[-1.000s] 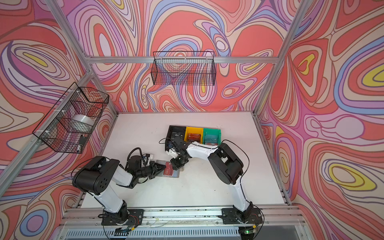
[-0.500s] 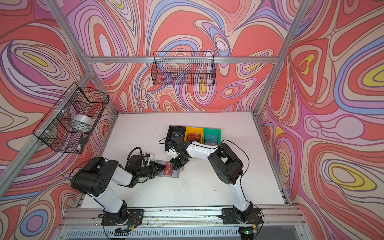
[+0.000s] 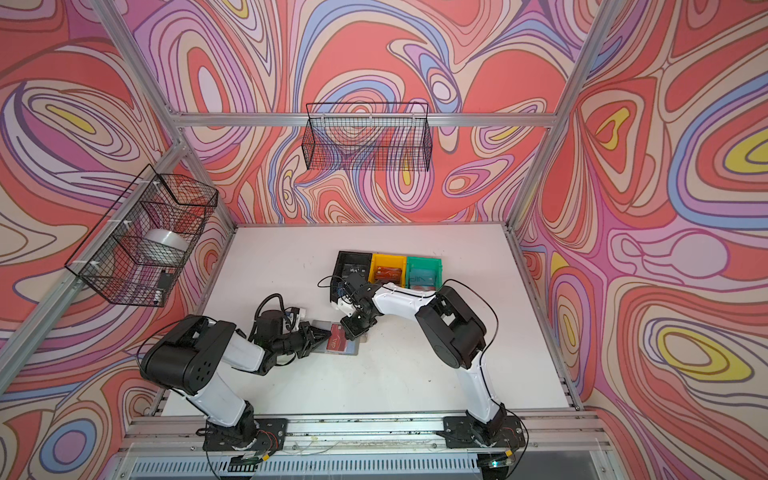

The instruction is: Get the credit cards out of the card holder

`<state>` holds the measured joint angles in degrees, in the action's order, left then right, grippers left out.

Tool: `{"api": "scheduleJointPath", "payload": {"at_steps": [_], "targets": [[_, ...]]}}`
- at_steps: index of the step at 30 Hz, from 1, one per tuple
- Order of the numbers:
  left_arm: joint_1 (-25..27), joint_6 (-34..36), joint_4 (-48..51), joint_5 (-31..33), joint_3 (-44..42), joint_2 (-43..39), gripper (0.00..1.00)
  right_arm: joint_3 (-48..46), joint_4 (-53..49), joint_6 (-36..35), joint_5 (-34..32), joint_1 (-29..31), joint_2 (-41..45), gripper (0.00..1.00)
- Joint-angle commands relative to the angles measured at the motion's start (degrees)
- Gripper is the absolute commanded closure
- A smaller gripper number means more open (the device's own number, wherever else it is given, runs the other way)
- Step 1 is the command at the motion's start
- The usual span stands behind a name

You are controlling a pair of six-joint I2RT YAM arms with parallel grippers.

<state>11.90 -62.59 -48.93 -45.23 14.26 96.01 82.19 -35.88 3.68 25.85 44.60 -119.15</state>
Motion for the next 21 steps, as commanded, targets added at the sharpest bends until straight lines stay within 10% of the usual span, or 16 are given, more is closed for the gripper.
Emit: {"api": "scheduleJointPath", "payload": {"at_steps": [1,21], "targets": [[-0.56,0.87,2.41,1.81,0.44,-0.38,0.92,-0.95,-2.43,-0.69,-0.97,0.53,-3.44,0.98],[-0.58,1.07,2.43,1.11,0.24,-1.17,1.00,-1.24,-2.51,-0.61,-1.06,0.57,-3.15,0.96]]}}
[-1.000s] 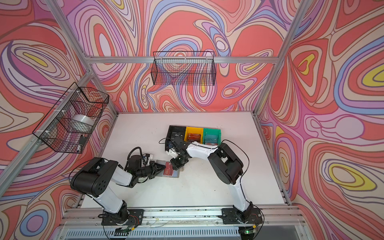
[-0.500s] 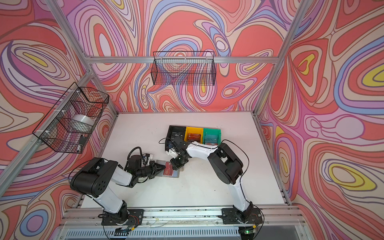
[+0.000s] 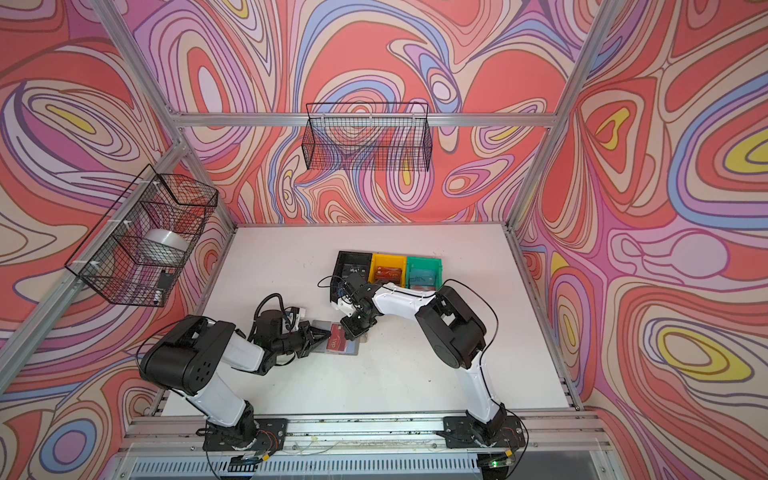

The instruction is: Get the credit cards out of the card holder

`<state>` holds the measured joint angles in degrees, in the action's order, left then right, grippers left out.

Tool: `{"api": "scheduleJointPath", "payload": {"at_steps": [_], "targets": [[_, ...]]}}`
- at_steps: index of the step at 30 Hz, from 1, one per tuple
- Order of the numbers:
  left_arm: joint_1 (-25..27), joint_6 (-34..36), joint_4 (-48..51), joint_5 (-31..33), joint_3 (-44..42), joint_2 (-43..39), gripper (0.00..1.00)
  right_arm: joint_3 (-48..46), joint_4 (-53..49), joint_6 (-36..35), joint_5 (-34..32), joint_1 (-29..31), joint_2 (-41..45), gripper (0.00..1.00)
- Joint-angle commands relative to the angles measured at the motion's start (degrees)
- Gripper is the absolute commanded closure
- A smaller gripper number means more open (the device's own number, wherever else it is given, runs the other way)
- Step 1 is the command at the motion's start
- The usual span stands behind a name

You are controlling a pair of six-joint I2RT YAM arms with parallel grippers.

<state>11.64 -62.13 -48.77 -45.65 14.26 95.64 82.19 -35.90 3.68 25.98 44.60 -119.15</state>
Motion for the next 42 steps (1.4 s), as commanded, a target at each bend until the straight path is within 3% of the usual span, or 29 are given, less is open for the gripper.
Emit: {"api": "scheduleJointPath", "payload": {"at_steps": [1,10,19,30,36,42], "targets": [[-0.30,0.77,2.44,1.53,0.23,-0.96,1.00,-1.25,-2.55,-0.61,-1.28,0.57,-3.11,0.96],[-0.30,2.10,4.74,2.40,-0.62,-2.87,1.00,-0.81,-3.72,-1.31,-1.77,0.49,-2.49,0.95],[-1.51,5.60,13.31,4.21,-0.89,-8.35,1.00,-0.45,-4.58,-1.73,-2.33,0.49,-1.71,0.93],[-5.90,9.08,26.94,3.80,-1.59,-21.59,1.00,1.67,-5.57,-1.22,-0.49,0.49,2.76,0.86],[-6.54,10.60,38.04,5.25,0.28,-32.25,1.00,4.47,-6.88,-1.21,4.83,-0.15,5.45,0.76],[-6.54,8.31,39.00,5.26,-0.03,-38.46,1.00,6.99,-3.95,2.33,18.82,-4.44,4.81,0.69]]}}
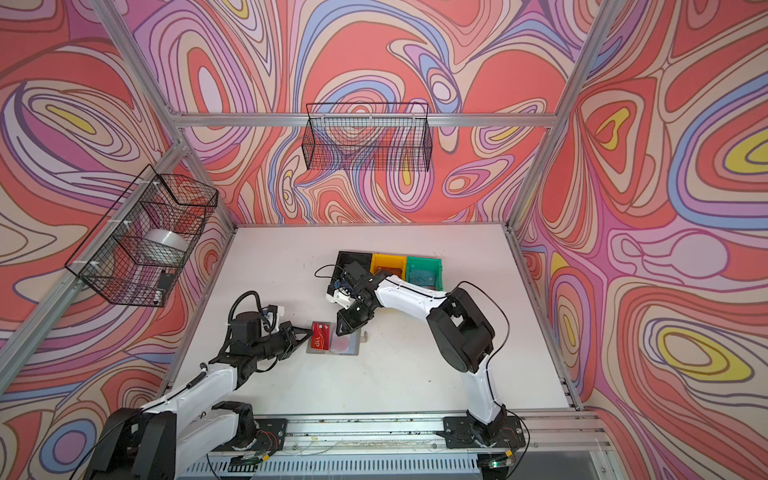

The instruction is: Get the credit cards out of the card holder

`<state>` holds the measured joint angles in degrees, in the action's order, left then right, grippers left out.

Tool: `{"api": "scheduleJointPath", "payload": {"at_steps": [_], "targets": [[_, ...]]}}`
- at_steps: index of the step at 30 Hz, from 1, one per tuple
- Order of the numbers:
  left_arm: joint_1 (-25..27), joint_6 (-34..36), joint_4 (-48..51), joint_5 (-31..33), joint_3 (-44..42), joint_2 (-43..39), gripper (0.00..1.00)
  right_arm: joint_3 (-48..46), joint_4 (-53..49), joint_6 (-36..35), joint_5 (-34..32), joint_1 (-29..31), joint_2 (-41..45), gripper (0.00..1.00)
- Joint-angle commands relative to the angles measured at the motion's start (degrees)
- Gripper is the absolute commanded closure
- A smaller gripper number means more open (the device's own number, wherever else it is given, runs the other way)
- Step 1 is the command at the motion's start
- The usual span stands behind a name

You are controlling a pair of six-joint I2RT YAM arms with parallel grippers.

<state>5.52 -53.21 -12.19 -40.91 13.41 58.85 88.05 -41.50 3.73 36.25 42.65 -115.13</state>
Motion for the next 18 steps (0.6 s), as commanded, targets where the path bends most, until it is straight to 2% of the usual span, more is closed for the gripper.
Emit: {"api": "scheduleJointPath", "payload": {"at_steps": [1,5,12,18], "targets": [[-0.43,-1.92,-0.13,-0.06,0.19,-2.11,1.00,1.40,2.37,3.13,12.15,-3.46,-0.11,0.68],[-0.43,-7.69,-10.90,-1.57,-2.25,-1.90,1.00,2.65,3.59,4.15,19.51,-5.27,-3.52,0.60],[-0.43,-10.31,-15.98,0.33,-3.10,-3.68,1.00,-0.69,11.92,8.53,26.12,-5.38,-4.55,0.60],[-0.43,-11.36,-17.51,1.45,-3.79,-5.13,1.00,-2.31,14.75,10.22,26.05,-5.29,-5.01,0.61]]}}
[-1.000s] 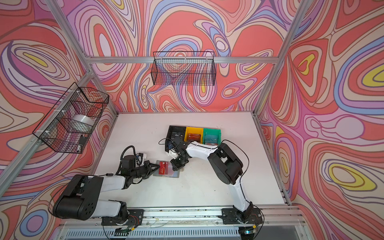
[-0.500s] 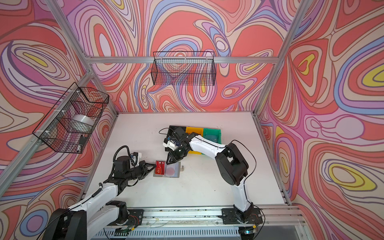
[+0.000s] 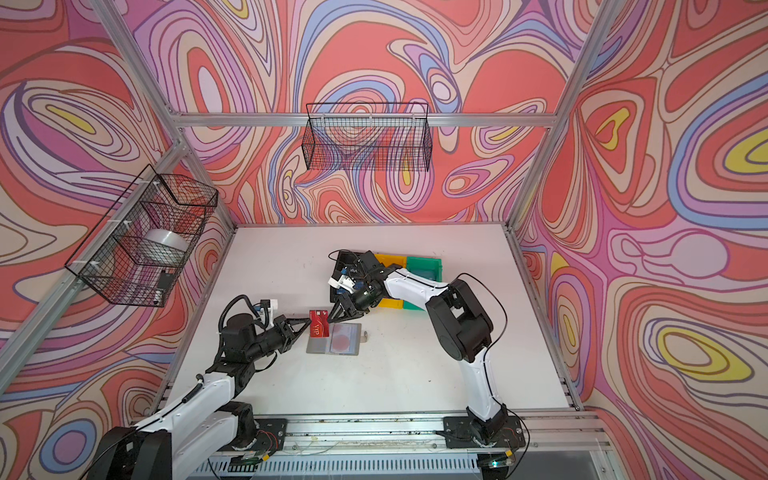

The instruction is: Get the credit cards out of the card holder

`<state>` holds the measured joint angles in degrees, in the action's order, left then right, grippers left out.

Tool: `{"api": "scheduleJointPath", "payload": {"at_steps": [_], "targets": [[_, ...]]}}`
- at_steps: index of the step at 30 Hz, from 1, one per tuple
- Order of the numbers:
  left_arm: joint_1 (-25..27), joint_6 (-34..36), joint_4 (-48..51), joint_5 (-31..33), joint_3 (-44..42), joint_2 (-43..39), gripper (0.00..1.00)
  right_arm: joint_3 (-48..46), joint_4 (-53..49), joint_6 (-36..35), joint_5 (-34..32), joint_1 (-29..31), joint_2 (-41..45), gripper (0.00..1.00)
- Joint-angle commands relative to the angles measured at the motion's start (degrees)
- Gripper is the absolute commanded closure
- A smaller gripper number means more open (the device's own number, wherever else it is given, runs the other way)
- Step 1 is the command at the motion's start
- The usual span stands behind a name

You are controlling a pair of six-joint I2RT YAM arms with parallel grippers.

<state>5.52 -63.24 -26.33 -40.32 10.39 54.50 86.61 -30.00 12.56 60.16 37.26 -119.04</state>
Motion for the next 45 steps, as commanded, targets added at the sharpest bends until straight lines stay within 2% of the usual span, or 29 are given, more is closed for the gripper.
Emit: {"api": "scheduleJointPath", "payload": {"at_steps": [1,12,19,22,27,28,31,34,36,39,42,43,45], "targets": [[-0.42,-1.43,-3.42,0.86,-0.80,-0.86,1.00,-1.04,3.50,1.53,2.03,0.18,-1.28,0.61],[-0.47,-2.46,-5.28,0.47,-1.69,-1.28,1.00,-0.13,6.27,3.12,2.68,1.68,-4.29,0.62],[-0.42,-2.15,-4.97,0.40,-1.86,-0.76,1.00,0.03,10.83,6.15,5.51,2.64,-4.97,0.65],[-0.42,-2.06,-5.27,0.11,-1.84,-0.21,1.00,0.23,12.11,6.65,7.34,2.74,-4.97,0.75],[-0.42,-2.05,-5.19,-0.04,-2.06,-0.18,1.00,0.23,13.31,7.58,9.45,2.74,-4.35,0.99],[-0.42,-2.02,-4.83,0.22,-2.29,-0.33,1.00,0.27,13.05,7.26,9.69,2.74,-4.14,1.00],[-0.42,-1.77,-2.25,1.31,-2.05,-1.77,0.89,0.48,9.09,3.61,8.29,2.69,-3.24,1.00],[-0.42,-0.97,1.31,1.59,-1.27,-3.65,0.76,1.82,0.92,-2.96,5.25,2.09,-2.25,1.00],[-0.42,0.40,5.42,2.03,-0.25,-5.53,0.71,2.80,-5.03,-7.81,2.71,1.07,-0.92,1.00],[-0.47,2.49,11.23,2.83,1.46,-7.80,0.68,4.49,-13.91,-15.41,-0.62,-1.56,1.67,1.00],[-0.42,4.20,15.02,3.18,2.55,-9.05,0.73,6.53,-21.08,-19.82,-4.07,-5.30,4.08,1.00],[-0.42,4.35,15.47,3.22,2.61,-9.19,0.73,7.38,-23.25,-21.27,-6.13,-6.21,4.66,1.00],[-0.42,5.02,16.66,3.23,2.94,-9.07,0.72,10.65,-28.86,-24.36,-14.69,-7.15,6.08,1.00]]}}
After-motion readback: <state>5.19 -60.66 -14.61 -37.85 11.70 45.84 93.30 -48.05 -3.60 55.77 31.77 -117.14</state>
